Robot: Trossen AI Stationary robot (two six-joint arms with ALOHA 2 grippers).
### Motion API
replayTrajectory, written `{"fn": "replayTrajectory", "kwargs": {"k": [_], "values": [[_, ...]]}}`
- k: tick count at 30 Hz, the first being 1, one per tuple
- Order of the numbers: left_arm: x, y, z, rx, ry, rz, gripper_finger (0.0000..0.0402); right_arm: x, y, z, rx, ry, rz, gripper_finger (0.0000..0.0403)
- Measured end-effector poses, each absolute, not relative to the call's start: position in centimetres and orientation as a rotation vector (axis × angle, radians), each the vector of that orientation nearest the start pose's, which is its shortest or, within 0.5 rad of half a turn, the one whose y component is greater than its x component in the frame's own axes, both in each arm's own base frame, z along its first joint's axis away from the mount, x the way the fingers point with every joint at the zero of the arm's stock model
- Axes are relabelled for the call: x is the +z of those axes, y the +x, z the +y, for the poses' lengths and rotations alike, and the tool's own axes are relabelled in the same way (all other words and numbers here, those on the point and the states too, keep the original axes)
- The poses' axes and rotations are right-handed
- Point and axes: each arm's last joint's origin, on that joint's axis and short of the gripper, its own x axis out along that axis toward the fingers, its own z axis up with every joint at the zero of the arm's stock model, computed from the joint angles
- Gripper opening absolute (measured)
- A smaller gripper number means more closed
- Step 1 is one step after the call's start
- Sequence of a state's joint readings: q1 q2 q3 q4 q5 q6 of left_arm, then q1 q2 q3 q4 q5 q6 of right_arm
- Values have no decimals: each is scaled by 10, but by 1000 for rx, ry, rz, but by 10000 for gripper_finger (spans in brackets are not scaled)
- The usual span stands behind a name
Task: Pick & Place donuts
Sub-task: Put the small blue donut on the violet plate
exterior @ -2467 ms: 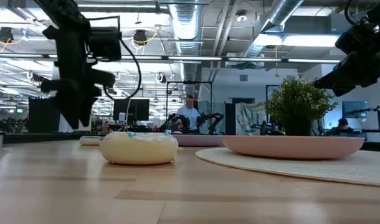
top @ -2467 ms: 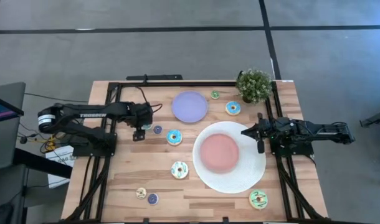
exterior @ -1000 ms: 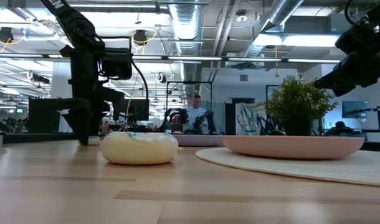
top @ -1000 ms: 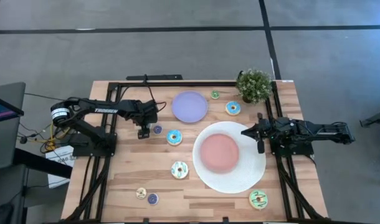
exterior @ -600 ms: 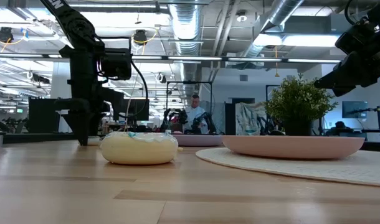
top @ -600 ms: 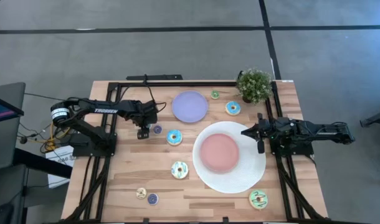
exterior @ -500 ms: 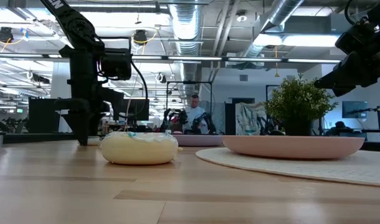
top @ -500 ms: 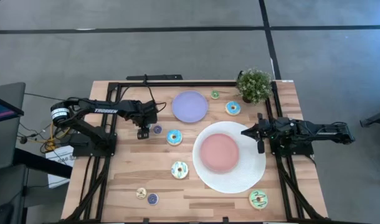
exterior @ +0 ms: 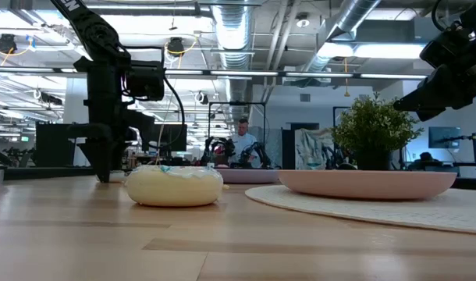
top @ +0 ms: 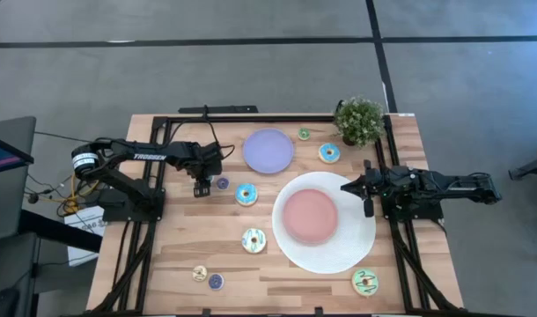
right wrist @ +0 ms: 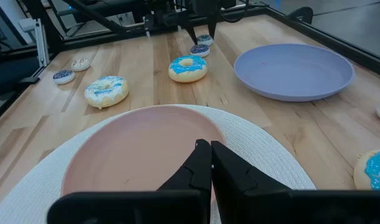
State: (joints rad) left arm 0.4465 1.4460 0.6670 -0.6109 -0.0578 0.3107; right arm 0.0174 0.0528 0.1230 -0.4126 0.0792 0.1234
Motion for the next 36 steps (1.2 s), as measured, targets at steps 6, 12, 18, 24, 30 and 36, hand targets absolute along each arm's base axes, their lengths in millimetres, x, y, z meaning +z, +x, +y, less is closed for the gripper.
{"fn": "replayTrajectory", "kwargs": {"k": [6, 12, 18, 24, 30, 36], "values": [[141, 199, 97, 209, -15, 1422, 195, 162, 88, -1, -82, 105, 338, 1], [159, 212, 106, 297, 28, 1371, 195, 162, 88, -1, -82, 106, 338, 1], [201, 239, 119, 375, 41, 1205, 195, 162, 88, -1, -82, 106, 337, 1], [239, 280, 138, 404, 60, 1016, 194, 162, 88, -1, -82, 105, 337, 1], [227, 333, 163, 316, 63, 1077, 194, 162, 88, -1, -83, 105, 337, 1], [195, 353, 194, 250, -2, 1165, 194, 162, 88, -1, -83, 105, 337, 1]]}}
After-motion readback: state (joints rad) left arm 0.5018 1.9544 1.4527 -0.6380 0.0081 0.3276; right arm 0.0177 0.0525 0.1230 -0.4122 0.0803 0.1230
